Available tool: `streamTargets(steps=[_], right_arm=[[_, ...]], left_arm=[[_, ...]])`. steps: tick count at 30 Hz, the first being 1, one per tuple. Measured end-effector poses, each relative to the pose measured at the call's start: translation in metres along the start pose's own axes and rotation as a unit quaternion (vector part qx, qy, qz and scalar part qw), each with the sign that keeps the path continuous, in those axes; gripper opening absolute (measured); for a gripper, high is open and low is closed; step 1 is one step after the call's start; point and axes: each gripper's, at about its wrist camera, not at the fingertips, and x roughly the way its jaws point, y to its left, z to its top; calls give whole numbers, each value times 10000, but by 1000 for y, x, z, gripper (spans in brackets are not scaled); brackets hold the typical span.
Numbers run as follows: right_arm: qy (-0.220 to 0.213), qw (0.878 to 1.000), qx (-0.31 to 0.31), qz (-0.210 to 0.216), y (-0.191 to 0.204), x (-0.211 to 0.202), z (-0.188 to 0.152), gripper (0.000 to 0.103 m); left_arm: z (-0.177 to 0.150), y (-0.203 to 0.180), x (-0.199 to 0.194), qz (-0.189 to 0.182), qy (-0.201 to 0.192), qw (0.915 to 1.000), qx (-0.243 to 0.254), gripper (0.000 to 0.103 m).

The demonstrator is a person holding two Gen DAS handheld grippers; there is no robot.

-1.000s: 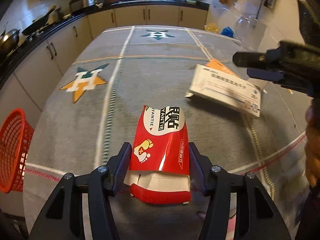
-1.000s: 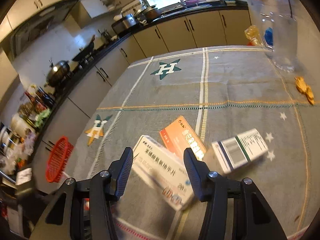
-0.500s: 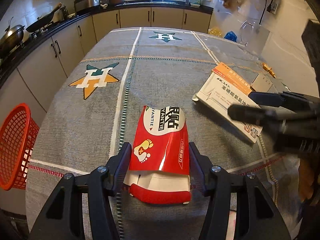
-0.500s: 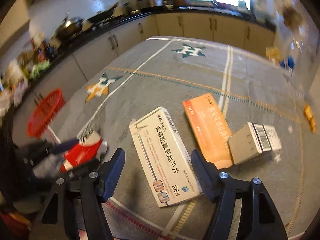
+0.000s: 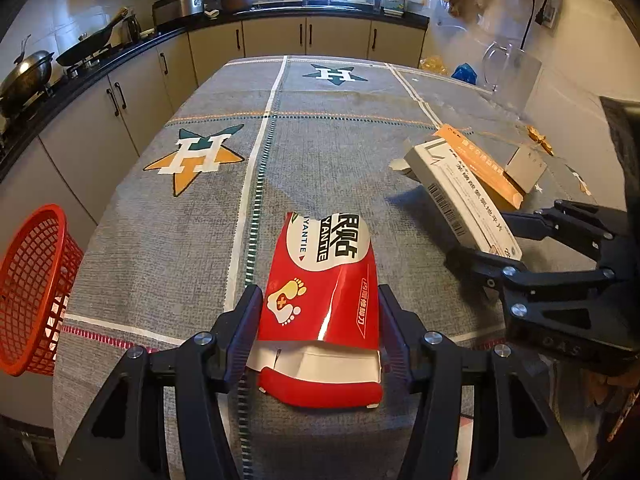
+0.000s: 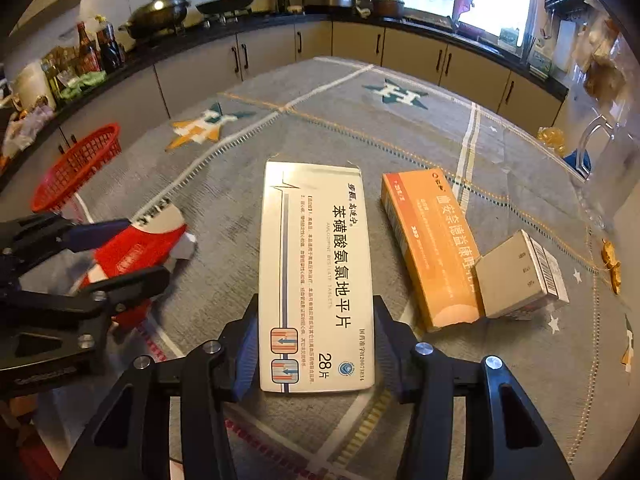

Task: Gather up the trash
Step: 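Grasp the red tissue pack with the left tool while the right tool reaches for the white medicine box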

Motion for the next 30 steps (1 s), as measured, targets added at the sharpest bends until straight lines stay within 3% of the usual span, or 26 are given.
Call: streamTargets(steps=[8, 30], right_arm=[[-588, 9968, 469, 253, -11, -22, 2, 55], [-481, 9958, 701, 345, -9, -24, 2, 55]], left_arm=[[3, -2, -6, 4, -174, 9998, -89, 56], [-2, -2, -28, 131, -446, 9989, -5, 56]])
